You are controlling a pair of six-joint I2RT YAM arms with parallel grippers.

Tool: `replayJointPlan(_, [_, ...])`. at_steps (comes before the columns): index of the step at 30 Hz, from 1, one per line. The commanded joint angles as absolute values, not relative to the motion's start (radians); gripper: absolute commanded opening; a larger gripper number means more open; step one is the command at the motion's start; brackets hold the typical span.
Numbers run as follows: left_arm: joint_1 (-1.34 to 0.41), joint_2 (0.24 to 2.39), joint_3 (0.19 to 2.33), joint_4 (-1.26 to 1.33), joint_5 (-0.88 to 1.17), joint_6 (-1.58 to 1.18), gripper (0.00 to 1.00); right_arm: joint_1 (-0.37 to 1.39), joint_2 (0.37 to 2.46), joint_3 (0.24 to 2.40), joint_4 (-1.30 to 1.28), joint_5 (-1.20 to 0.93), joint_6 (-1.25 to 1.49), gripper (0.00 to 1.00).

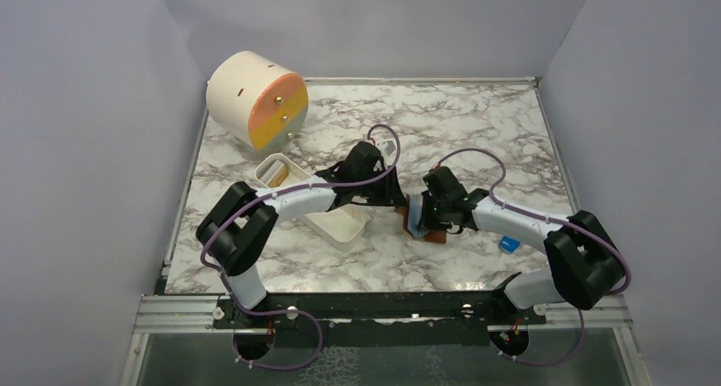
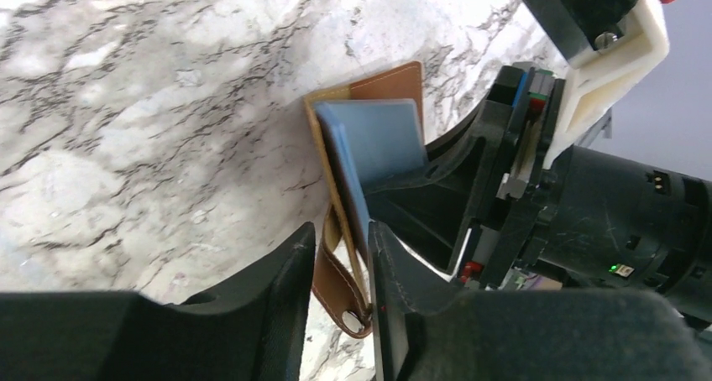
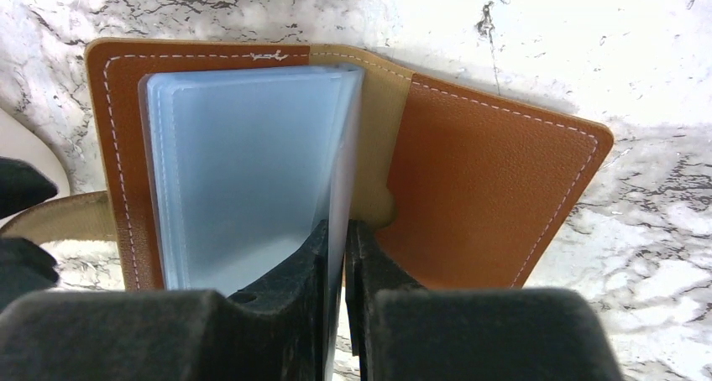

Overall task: Put the credit cards into the card holder
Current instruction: Open the card holder at the center of the board.

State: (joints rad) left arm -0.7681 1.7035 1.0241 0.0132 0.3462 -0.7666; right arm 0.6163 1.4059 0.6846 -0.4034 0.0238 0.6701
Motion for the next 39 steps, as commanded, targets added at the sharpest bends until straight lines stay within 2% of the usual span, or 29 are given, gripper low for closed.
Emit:
replayJointPlan(1, [-0.775, 1.741, 1.017, 0.104, 0.446, -0.750, 0.35, 0.623, 1.383, 0.668, -0.362, 0.062, 0.671, 0.11])
replayJointPlan(7, [-0.774, 1.771, 1.002, 0.188, 0.508, -0.770, 0.44, 0.623, 1.378, 0.670, -0.365, 0.064, 0.665, 0.10])
replayJointPlan(13, [-0.775, 1.812, 1.005, 0.200, 0.496, -0.770, 0.43, 0.623, 1.378, 0.666, -0.363, 0.063, 0.665, 0.10])
replayJointPlan(21, [-0.774, 1.833, 1.012, 0.200, 0.494, -0.770, 0.26, 0.622, 1.373, 0.667, -0.365, 0.074, 0.661, 0.10])
replayJointPlan(25, [-0.775, 1.833, 1.008, 0.213, 0.499, -0.778, 0.06, 0.623, 1.377, 0.674, -0.374, 0.075, 0.658, 0.11])
replayJointPlan(27, [-0.775, 1.832, 1.006, 0.215, 0.499, -0.781, 0.00, 0.623, 1.370, 0.695, -0.409, 0.086, 0.658, 0.17])
replayJointPlan(34, [-0.775, 1.823, 0.995, 0.207, 0.485, -0.781, 0.00, 0.622, 1.270, 0.814, -0.578, 0.136, 0.639, 0.41])
replayJointPlan(39, [-0.774, 1.815, 0.991, 0.212, 0.482, -0.794, 0.00, 0.623, 1.204, 0.828, -0.552, 0.043, 0.616, 0.45])
